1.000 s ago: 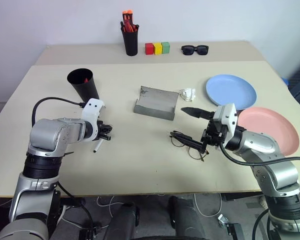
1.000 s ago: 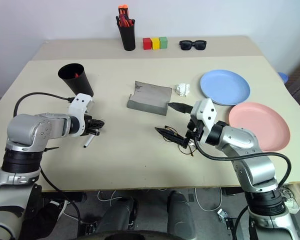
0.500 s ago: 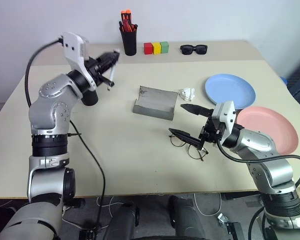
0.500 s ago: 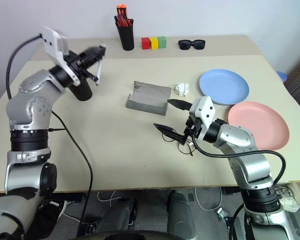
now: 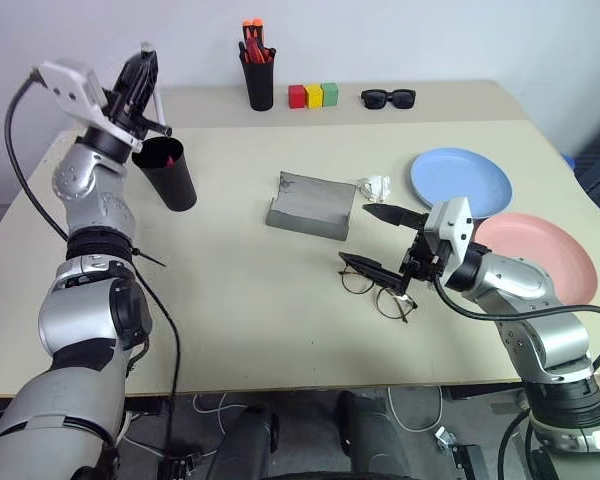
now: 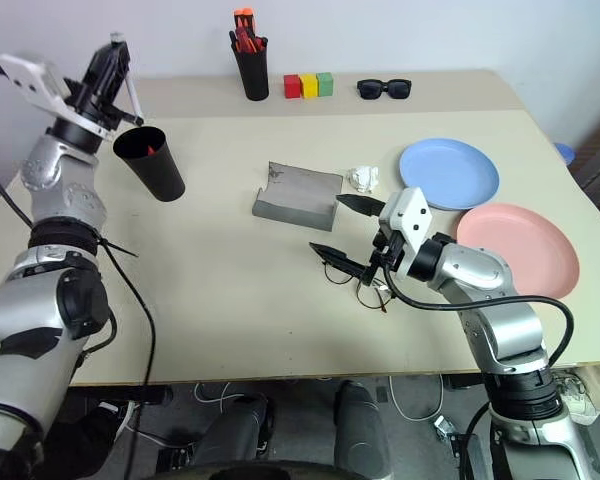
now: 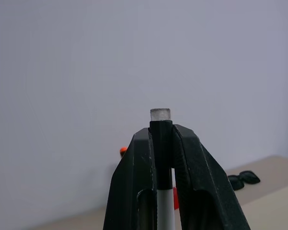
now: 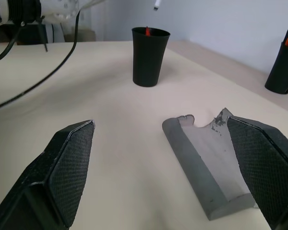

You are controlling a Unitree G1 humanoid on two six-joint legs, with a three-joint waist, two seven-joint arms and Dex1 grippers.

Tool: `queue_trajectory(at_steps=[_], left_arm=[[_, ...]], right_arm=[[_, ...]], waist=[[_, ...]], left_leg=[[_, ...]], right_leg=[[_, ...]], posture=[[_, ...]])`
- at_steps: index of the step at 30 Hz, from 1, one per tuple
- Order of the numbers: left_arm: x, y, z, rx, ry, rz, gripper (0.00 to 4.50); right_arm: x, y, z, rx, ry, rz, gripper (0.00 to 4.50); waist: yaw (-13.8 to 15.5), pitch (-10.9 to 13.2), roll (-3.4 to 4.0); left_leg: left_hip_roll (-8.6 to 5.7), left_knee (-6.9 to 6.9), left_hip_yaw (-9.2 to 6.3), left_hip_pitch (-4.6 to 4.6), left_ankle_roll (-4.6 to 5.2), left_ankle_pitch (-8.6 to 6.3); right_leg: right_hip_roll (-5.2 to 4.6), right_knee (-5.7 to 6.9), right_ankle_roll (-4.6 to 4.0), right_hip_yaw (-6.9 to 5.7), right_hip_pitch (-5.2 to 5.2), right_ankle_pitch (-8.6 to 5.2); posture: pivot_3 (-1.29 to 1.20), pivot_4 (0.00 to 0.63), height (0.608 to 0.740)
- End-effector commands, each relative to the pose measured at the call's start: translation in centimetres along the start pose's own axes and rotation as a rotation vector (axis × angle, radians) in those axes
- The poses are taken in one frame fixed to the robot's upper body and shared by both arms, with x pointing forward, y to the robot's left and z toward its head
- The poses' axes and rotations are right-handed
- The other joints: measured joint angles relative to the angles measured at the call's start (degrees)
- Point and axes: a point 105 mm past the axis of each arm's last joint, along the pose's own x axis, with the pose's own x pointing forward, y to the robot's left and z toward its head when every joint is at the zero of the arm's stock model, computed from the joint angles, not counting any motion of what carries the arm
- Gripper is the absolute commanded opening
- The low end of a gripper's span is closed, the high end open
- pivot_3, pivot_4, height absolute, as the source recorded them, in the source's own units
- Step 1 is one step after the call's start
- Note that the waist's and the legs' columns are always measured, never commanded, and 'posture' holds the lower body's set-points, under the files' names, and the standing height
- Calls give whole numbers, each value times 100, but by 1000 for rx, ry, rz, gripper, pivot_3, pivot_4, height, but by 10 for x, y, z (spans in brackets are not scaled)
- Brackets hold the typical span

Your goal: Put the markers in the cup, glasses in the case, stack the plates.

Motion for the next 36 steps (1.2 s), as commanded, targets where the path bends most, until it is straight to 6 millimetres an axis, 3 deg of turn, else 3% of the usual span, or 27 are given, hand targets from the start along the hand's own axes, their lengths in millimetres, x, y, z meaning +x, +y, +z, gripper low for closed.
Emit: queue_trajectory(at_steps=[1,9,13,27,36], left_arm=[[2,12,16,48,-57,60,25],[-6,11,3,72,-5,43,25],[-20,16,-7,65,22,74,25],[-32,17,-19,61,60,91,25],[-31,16,-19,62,54,77,4269]], right_arm=[[-6,0,15,-39,-27,-8,4500],[-10,2,16,-37,-14,-20,4500],[-10,3,18,-39,-14,-20,4500],[-11,2,21,-52,-3,-22,4500],[-11,1,21,-64,1,-27,4500]], waist=[[2,0,0],[1,0,-1],[-6,0,-1],[1,0,-1],[1,0,-1]], left_leg=[[0,0,0,0,0,0],[-1,1,-1,0,0,0],[-1,1,-1,2,1,0],[0,2,-2,1,1,0],[0,2,-2,1,1,0]], right_leg=[[0,0,1,0,0,0],[0,2,3,0,1,2],[0,4,3,1,1,2],[1,4,3,0,1,2],[1,5,3,0,1,2]], posture=[[0,150,740],[0,150,740],[0,150,740],[0,150,740],[0,150,740]])
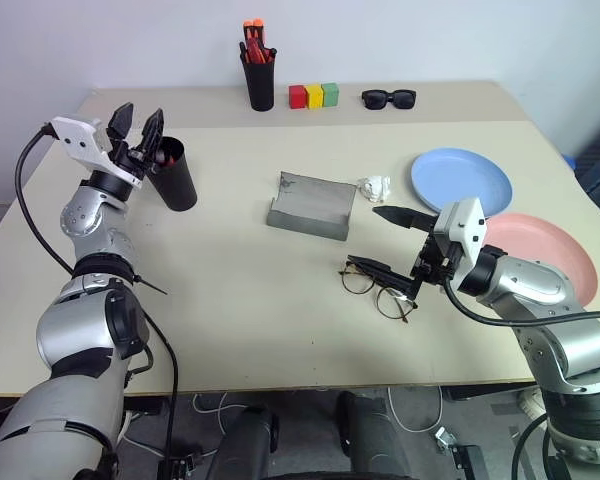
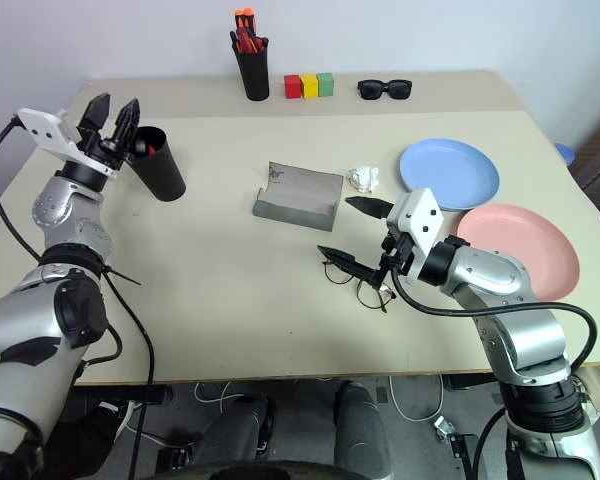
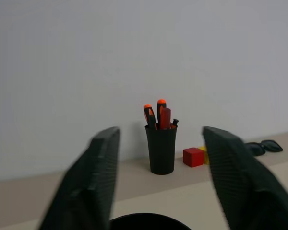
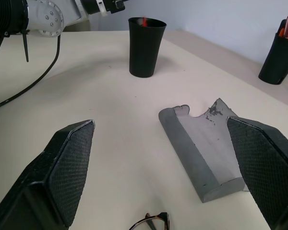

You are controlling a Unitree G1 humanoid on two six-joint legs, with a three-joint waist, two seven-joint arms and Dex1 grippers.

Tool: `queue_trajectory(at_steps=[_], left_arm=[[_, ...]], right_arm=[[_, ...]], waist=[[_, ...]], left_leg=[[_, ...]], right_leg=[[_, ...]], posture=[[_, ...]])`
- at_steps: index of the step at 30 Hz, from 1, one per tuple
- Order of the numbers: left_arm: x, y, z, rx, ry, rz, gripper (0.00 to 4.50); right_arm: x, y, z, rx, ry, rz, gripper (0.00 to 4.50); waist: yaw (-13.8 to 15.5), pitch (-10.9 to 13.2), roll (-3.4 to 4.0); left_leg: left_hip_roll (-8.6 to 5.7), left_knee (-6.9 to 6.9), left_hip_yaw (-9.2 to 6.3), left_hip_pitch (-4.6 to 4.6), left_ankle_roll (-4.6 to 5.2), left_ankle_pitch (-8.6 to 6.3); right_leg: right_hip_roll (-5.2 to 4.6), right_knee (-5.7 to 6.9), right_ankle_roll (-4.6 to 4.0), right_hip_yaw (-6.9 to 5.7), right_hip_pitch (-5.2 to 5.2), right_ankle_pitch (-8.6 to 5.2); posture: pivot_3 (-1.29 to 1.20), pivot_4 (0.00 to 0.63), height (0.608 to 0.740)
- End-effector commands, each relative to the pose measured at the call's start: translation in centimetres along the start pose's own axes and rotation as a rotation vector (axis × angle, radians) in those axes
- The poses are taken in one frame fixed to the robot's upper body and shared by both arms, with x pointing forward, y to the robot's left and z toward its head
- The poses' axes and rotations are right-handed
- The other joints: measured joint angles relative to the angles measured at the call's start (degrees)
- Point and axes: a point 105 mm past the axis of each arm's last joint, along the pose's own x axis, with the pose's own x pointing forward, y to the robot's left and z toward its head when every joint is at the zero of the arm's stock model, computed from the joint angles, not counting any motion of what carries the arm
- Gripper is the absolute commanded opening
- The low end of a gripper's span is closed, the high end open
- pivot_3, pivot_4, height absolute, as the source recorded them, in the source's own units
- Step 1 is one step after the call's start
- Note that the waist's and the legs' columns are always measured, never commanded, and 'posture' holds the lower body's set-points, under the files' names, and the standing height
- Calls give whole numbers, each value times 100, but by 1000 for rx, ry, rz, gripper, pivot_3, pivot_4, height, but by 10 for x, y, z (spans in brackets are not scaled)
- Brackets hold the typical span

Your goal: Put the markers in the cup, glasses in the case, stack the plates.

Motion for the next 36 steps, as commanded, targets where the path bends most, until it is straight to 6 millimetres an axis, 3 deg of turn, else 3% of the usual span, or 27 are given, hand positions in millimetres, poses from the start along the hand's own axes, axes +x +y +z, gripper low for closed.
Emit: queue_trajectory(at_steps=[1,7,12,16,21,22,25,30,36], left_arm=[[3,5,16,36,-59,1,4419],[14,-18,33,-4,-122,-196,4419],[31,-60,46,-169,-120,-494,4419],[25,-132,25,-251,117,-942,4419],[24,-172,5,-206,254,-1103,4419],[21,-181,-10,-153,337,-1128,4419],[11,-193,-42,-24,496,-1145,4419],[1,-198,-74,172,631,-1143,4419],[4,-215,-83,207,622,-1112,4419]], right_arm=[[-2,-1,15,-58,-38,-6,4500],[-2,-4,13,-58,-45,-13,4500],[-5,-7,9,-55,-45,-25,4500],[-20,-15,-2,-67,-1,-45,4500],[-22,-20,-1,-84,-12,-80,4500],[-20,-17,0,-84,-18,-85,4500],[-19,-11,0,-81,-31,-103,4500],[-26,-6,-2,-78,-18,-143,4500],[-28,-2,-2,-74,-15,-167,4500]], waist=[[0,0,0],[-2,0,0],[9,0,0],[9,0,0],[-43,0,-1],[-48,0,-1],[-30,-1,1],[6,1,-2],[20,1,-2]], left_leg=[[0,0,0,0,0,0],[0,0,0,-1,0,0],[-1,6,-1,-4,1,0],[-3,6,-1,-1,4,-2],[-2,8,0,2,6,-3],[0,7,0,3,6,-3],[2,4,3,8,7,-3],[0,7,2,0,7,-3],[-2,10,1,-1,7,-3]], right_leg=[[0,0,0,0,0,0],[0,0,0,0,0,0],[0,0,0,-1,3,0],[1,2,1,-1,8,0],[3,-1,3,-1,12,0],[5,0,2,0,11,0],[6,-1,2,1,12,0],[5,-5,3,2,10,0],[2,-7,5,1,13,0]], posture=[[0,150,740],[0,150,740],[0,150,740],[0,150,740],[0,150,740],[0,150,740],[0,150,740],[0,150,740],[0,150,740]])
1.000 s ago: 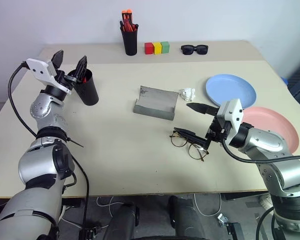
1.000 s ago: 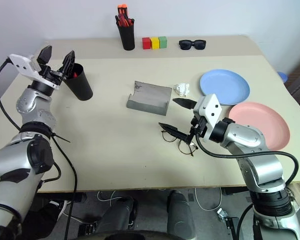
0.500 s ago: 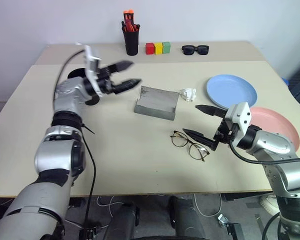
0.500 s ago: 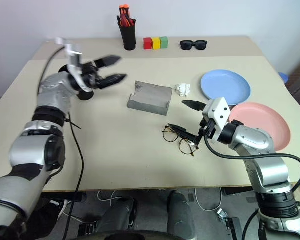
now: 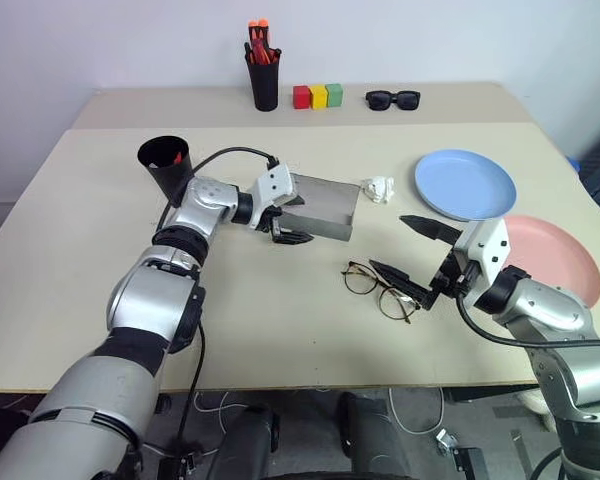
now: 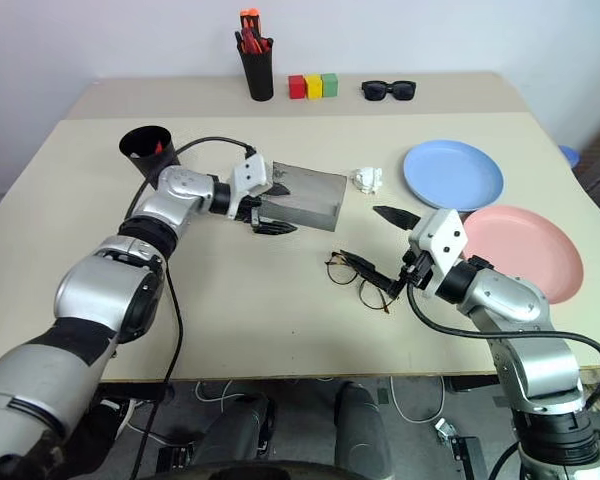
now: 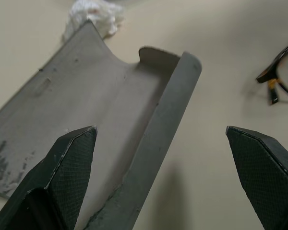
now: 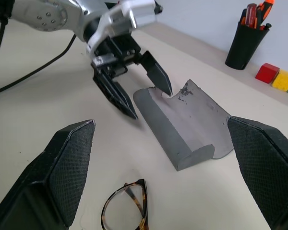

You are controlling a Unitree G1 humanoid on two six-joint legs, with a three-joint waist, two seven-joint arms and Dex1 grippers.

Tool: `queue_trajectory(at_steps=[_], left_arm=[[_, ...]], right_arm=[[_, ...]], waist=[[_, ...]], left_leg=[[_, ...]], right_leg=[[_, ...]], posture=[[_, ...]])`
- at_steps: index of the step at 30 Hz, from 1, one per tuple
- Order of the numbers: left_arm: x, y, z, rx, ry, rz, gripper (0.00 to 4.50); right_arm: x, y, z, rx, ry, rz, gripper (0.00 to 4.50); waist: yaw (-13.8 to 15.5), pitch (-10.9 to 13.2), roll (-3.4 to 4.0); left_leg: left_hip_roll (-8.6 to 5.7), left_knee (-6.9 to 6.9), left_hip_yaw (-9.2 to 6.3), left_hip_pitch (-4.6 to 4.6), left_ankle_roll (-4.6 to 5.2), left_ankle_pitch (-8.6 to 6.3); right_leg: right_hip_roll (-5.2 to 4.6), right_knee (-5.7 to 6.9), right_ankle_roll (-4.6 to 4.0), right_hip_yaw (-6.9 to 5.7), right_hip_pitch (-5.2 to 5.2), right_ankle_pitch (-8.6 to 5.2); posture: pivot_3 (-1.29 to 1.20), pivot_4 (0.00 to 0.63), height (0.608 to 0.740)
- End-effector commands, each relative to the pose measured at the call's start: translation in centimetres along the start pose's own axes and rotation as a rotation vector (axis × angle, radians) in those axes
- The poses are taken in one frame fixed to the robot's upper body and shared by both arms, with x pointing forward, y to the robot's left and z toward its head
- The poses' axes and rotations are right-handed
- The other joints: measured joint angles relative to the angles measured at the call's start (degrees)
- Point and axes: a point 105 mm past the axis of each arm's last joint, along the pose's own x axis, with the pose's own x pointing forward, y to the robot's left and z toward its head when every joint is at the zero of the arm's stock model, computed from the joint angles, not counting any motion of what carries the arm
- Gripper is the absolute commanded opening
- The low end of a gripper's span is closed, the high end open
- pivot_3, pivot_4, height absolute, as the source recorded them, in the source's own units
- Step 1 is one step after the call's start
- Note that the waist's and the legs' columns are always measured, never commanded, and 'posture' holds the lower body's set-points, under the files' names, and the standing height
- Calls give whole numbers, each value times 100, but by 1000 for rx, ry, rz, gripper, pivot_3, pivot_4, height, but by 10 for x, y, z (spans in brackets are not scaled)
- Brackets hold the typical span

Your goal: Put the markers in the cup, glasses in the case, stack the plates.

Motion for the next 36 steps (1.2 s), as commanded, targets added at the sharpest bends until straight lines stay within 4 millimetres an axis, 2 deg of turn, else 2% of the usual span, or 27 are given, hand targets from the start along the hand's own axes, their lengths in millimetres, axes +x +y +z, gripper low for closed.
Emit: queue_trajectory(at_steps=[1,6,9,16,20,29,32,36], left_arm=[[4,6,6,59,13,51,4419],[10,-1,-9,47,73,38,4419],[11,-4,-15,28,88,33,3616],[9,-7,-14,-8,54,10,27],[1,-5,-12,-43,46,-19,27],[-36,-9,-18,-130,81,-165,27],[-48,-12,-18,-178,54,-201,27],[-62,-28,-22,-200,64,-275,27]], right_arm=[[-1,2,16,-41,-48,-19,4500],[-2,3,16,-40,-46,-25,4500],[-2,3,16,-40,-44,-24,4500],[1,4,15,-39,-43,-15,4500],[2,3,15,-41,-41,-9,4500],[2,3,12,-44,-37,-5,4500],[3,3,11,-45,-38,-3,4500],[5,3,10,-43,-41,2,4500]], waist=[[-9,0,0],[-27,0,0],[-19,0,0],[-19,0,0],[-21,0,1],[-38,0,1],[-39,0,1],[-43,0,1]], left_leg=[[1,0,0,1,0,0],[1,-2,-1,4,1,0],[1,-2,0,3,1,0],[1,-1,-1,3,0,0],[1,-1,-1,4,1,0],[2,-1,-1,5,1,-1],[1,-1,-1,5,1,-1],[2,-1,-2,4,1,-1]], right_leg=[[0,0,0,0,0,0],[0,2,0,0,0,0],[0,2,0,0,0,0],[0,3,0,-1,0,0],[0,3,0,-1,1,0],[1,6,0,-1,1,0],[1,6,0,0,1,0],[1,8,-1,0,0,0]], posture=[[0,150,740],[0,150,740],[0,150,740],[0,150,740],[0,150,740],[0,150,740],[0,150,740],[0,150,740]])
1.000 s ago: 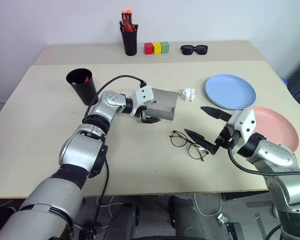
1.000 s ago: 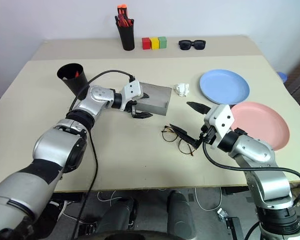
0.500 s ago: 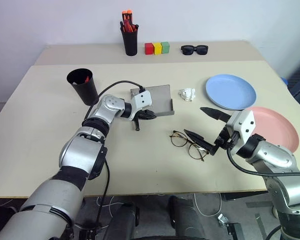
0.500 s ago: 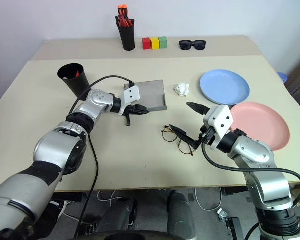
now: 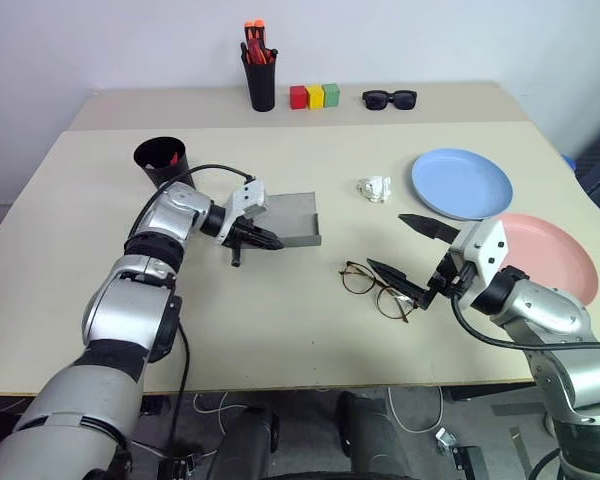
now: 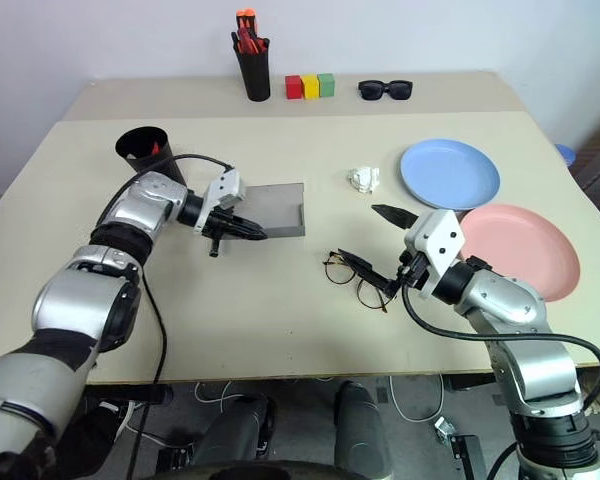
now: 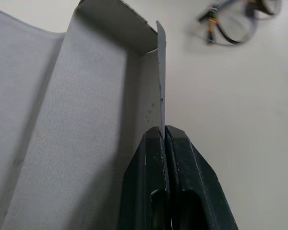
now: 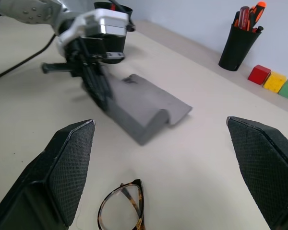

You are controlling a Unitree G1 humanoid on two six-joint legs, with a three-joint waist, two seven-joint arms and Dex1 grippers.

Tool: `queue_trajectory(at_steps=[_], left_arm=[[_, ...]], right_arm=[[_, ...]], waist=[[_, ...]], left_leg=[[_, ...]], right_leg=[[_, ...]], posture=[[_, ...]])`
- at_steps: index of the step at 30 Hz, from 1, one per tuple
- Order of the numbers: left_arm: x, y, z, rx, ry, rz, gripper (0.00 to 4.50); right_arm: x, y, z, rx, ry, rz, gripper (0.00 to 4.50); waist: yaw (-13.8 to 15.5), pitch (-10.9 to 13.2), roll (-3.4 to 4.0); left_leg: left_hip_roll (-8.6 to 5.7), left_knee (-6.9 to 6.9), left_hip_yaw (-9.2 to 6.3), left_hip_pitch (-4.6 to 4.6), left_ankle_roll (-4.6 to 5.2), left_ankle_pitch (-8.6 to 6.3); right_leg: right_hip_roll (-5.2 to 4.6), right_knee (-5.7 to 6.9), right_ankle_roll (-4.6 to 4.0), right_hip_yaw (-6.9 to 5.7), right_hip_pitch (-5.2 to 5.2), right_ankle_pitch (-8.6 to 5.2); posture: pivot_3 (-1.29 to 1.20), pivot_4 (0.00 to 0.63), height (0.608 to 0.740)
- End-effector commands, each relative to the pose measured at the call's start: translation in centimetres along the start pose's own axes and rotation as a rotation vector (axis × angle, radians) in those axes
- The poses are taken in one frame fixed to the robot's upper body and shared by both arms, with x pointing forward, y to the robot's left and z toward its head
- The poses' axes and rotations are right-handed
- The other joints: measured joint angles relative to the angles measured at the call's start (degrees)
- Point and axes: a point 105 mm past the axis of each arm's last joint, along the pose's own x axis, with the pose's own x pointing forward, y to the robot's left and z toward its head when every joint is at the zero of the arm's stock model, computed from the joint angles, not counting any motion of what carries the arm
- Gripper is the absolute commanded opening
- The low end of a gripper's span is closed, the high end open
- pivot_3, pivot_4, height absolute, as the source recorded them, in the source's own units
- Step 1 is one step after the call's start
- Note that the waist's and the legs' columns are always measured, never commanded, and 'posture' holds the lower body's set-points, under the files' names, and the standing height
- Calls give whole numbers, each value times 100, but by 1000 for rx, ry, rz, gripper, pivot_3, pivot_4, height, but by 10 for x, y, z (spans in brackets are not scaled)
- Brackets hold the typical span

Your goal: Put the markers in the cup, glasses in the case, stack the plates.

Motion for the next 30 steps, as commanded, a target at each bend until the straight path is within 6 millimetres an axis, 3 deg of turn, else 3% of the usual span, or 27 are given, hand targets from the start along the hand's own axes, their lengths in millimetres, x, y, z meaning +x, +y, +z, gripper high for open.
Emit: queue_trajectory(at_steps=[1,6,12,15,22,25,30], left_arm=[[-13,-14,9,-4,-30,-51,27],[-12,-38,8,-27,-25,-87,27],[0,-47,5,40,-1,-103,27],[4,-44,3,52,11,-82,879],[-5,-38,24,74,-84,-40,4386],[-15,-36,41,98,-184,-7,4455],[-48,-44,63,73,-401,-15,4455]], right_arm=[[3,1,8,-27,-42,14,4500],[8,0,8,-30,-51,28,4500],[10,0,8,-32,-57,33,4500],[10,-1,8,-35,-56,31,4500],[6,1,1,-75,18,35,4500],[4,1,-7,-85,95,32,4500],[-1,-1,-21,-89,318,18,4500]], waist=[[-6,0,0],[-6,1,1],[18,1,2],[13,0,2],[15,0,3],[15,0,2],[8,0,3]], left_leg=[[0,0,0,0,0,0],[3,-1,-1,0,0,0],[1,1,-2,0,-1,1],[2,0,-2,1,-1,0],[2,0,-2,1,-1,0],[2,0,-1,0,-1,0],[2,0,-2,-1,-1,0]], right_leg=[[0,0,0,0,0,0],[0,3,-1,1,-3,0],[0,2,-2,1,-2,0],[1,2,-2,0,-3,-1],[0,2,-2,1,-3,0],[0,1,-2,1,-3,0],[0,2,-3,1,-6,-1]], posture=[[0,150,740],[0,150,740],[0,150,740],[0,150,740],[0,150,740],[0,150,740],[0,150,740]])
